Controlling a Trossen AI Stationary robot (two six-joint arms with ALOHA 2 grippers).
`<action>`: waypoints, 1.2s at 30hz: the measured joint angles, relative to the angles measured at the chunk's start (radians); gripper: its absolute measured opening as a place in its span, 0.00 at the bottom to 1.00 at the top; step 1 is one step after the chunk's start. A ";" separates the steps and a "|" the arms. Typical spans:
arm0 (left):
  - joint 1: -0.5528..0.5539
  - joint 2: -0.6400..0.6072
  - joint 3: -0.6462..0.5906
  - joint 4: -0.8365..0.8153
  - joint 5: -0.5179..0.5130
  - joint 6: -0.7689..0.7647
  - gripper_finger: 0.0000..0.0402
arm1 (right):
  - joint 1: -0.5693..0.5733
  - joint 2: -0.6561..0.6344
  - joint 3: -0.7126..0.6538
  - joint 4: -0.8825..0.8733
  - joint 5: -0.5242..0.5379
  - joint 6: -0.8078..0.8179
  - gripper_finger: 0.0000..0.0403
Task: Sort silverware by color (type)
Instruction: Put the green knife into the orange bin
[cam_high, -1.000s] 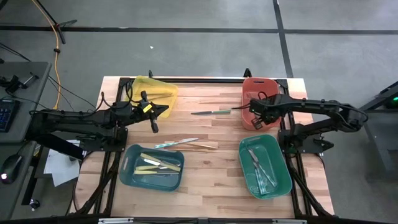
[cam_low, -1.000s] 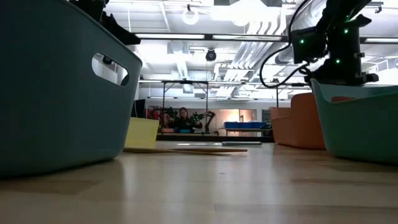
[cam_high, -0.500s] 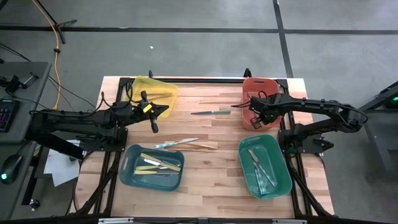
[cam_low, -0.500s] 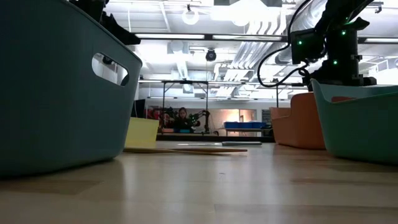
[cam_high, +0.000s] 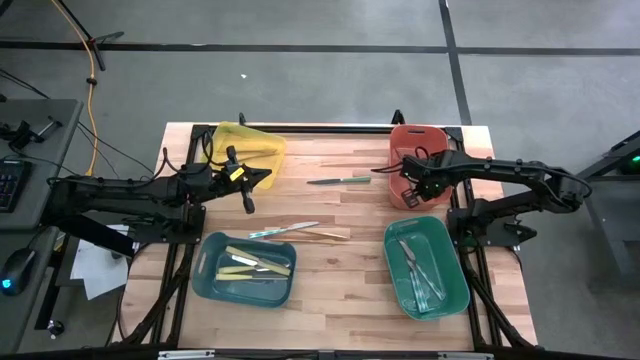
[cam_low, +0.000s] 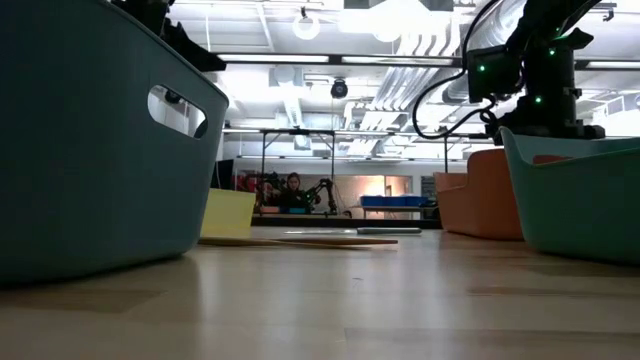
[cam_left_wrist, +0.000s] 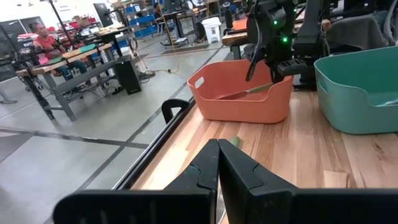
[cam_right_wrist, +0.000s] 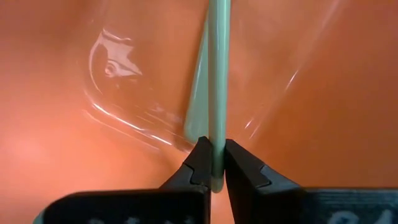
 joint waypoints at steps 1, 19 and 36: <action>0.000 0.000 0.000 0.002 0.000 0.000 0.00 | 0.000 0.000 0.000 0.001 0.000 0.000 0.03; 0.000 0.000 0.000 0.020 0.000 -0.001 0.00 | 0.000 0.000 0.000 0.011 -0.002 0.000 0.16; 0.000 0.000 0.000 0.020 0.000 -0.002 0.00 | 0.000 0.001 0.089 -0.043 0.057 -0.133 0.27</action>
